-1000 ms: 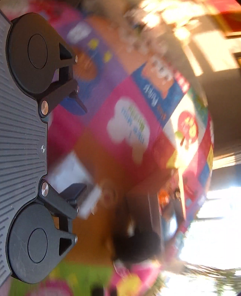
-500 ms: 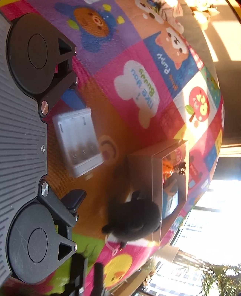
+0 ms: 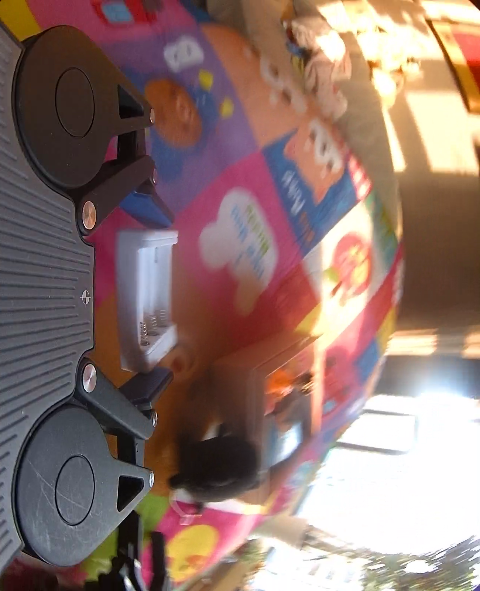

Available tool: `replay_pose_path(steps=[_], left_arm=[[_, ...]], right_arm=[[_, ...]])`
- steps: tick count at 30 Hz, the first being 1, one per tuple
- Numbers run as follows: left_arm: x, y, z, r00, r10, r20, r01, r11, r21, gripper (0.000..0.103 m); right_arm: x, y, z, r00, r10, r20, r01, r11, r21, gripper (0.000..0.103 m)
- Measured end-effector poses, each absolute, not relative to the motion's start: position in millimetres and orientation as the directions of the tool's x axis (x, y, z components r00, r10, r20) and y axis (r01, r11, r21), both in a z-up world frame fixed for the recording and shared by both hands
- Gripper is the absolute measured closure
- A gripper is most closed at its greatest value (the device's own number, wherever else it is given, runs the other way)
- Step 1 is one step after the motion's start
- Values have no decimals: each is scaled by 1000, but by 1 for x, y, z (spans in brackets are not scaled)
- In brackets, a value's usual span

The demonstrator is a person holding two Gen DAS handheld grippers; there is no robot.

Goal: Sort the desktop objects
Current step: 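Grasp the white battery holder with the left tool, then lift the white battery holder with the left tool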

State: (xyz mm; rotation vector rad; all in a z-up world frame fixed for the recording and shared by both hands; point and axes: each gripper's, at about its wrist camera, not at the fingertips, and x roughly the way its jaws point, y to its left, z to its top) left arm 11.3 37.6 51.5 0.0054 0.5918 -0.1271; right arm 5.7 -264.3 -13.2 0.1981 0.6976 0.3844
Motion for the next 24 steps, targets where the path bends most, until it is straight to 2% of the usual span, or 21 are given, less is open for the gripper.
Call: replay_pose_path(steps=[4,8,11,13,17,24], left_arm=[[-7,60,55,812,-107,-573,89,994,-60,18],[-17,58,29,749,-144,-647,110,990,-93,18],[-22,56,15,726,-177,-665,119,984,-132,18],[-24,56,13,725,-198,-659,127,980,-154,14],[-30,48,13,719,-190,-668,166,981,-100,8],[-46,41,14,694,-198,-692,257,966,-19,6]], right_arm=[[7,-263,-13,695,403,-595,-279,914,294,0],[7,-259,-12,689,388,-612,-294,922,253,0],[6,-253,-12,690,364,-625,-299,930,212,0],[6,-248,-12,691,346,-635,-301,936,182,0],[5,-239,-13,693,305,-654,-303,946,120,0],[6,-235,-14,693,284,-662,-304,948,88,0]])
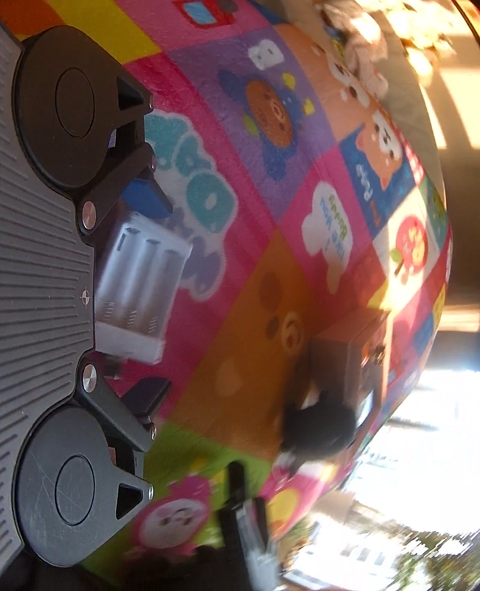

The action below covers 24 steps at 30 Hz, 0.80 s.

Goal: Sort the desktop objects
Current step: 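Lift the white battery holder with the left tool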

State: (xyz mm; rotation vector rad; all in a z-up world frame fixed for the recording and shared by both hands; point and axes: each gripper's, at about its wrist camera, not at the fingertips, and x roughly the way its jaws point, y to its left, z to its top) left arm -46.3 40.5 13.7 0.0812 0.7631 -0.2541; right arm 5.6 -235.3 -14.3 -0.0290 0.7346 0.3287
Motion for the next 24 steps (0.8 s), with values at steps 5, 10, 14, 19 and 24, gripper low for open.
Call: replay_pose_path(steps=[5,10,14,19,24], left_arm=[[-54,32,14,701,-166,-694,293,954,67,7],[-44,49,57,777,-179,-604,247,969,29,66],[-25,78,107,852,-179,-492,155,984,-91,72],[-11,79,125,872,-158,-463,127,987,-98,55],[-14,84,106,846,-97,-524,65,995,-79,24]], right_arm=[[7,-237,-14,693,289,-660,-305,948,94,0],[7,-239,-14,694,302,-654,-305,946,113,0],[6,-243,-14,695,317,-645,-302,943,138,0],[6,-247,-14,697,334,-635,-300,939,165,0],[6,-248,-13,697,340,-632,-299,938,175,0]])
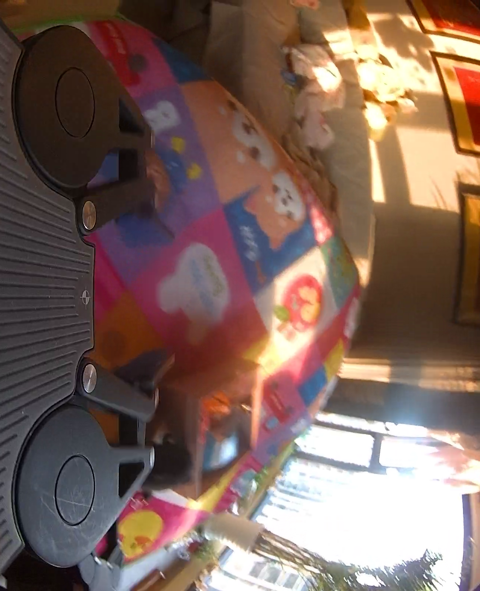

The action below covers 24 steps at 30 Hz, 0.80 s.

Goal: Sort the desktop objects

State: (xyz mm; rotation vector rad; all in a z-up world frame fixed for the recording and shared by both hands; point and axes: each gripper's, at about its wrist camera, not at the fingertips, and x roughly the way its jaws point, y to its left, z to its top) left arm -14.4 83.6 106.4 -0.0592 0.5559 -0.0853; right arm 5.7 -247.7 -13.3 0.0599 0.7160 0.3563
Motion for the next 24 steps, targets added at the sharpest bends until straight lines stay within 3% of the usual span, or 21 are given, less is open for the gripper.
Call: replay_pose_path(steps=[2,4,9,12,14,16,18,21,24], left_arm=[[-20,85,93,826,-72,-559,64,997,-33,12],[-22,81,72,787,-72,-613,85,996,-9,8],[-17,70,23,728,21,-685,89,988,125,8],[-15,73,12,724,26,-690,86,988,127,10],[-15,75,11,729,10,-684,90,990,110,12],[-16,77,10,738,0,-675,92,991,101,15],[-17,80,9,745,-7,-667,92,991,93,19],[-18,85,8,753,-29,-658,99,993,69,27],[-18,88,7,758,-48,-650,108,993,53,30]], right_arm=[[6,-248,-13,697,340,-632,-299,938,175,0],[6,-248,-13,697,339,-632,-299,938,174,0],[5,-244,-12,700,320,-639,-297,943,148,0],[-2,-233,-4,725,345,-596,-329,934,141,1],[-3,-213,6,712,391,-584,-408,906,109,15],[3,-188,16,694,420,-585,-471,879,72,47],[13,-160,22,652,453,-608,-540,840,48,69],[22,-114,25,599,498,-627,-650,759,-19,79],[35,-77,21,558,524,-644,-711,702,-44,83]])
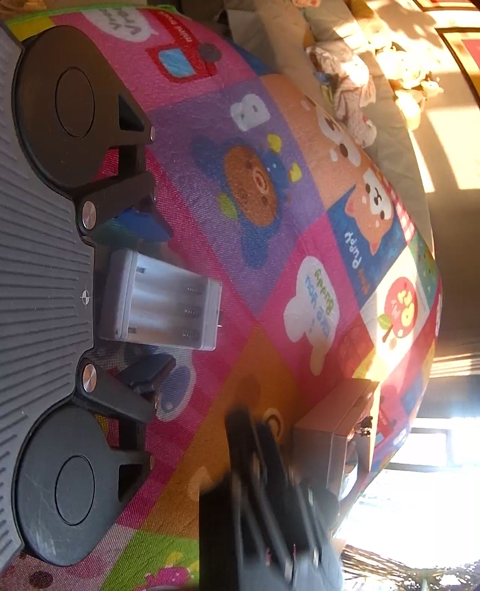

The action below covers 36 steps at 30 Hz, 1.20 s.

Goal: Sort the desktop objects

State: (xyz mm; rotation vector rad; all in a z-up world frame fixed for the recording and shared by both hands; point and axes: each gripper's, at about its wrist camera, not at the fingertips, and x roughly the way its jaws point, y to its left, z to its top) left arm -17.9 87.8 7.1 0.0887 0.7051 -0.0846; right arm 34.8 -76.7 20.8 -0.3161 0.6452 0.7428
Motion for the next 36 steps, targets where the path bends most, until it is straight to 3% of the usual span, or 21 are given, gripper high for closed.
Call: replay_pose_path(steps=[7,12,26,32,35,36], left_arm=[[-22,91,7,773,-73,-630,133,990,48,49],[-30,107,28,814,-35,-580,94,993,72,50],[-49,136,142,952,143,-271,-101,981,166,50],[-47,107,131,941,41,-336,12,988,154,50],[-40,85,105,902,-49,-428,108,988,114,50],[-37,74,95,881,-89,-465,151,984,98,50]], right_arm=[[68,-42,2,520,493,-698,-702,712,-20,83],[65,-47,0,523,497,-693,-704,710,-22,83],[60,-47,-7,564,508,-650,-698,715,-47,82],[67,-73,11,529,549,-647,-665,742,86,81],[50,-113,36,615,547,-568,-627,776,67,56],[43,-129,44,649,535,-540,-606,793,57,43]])
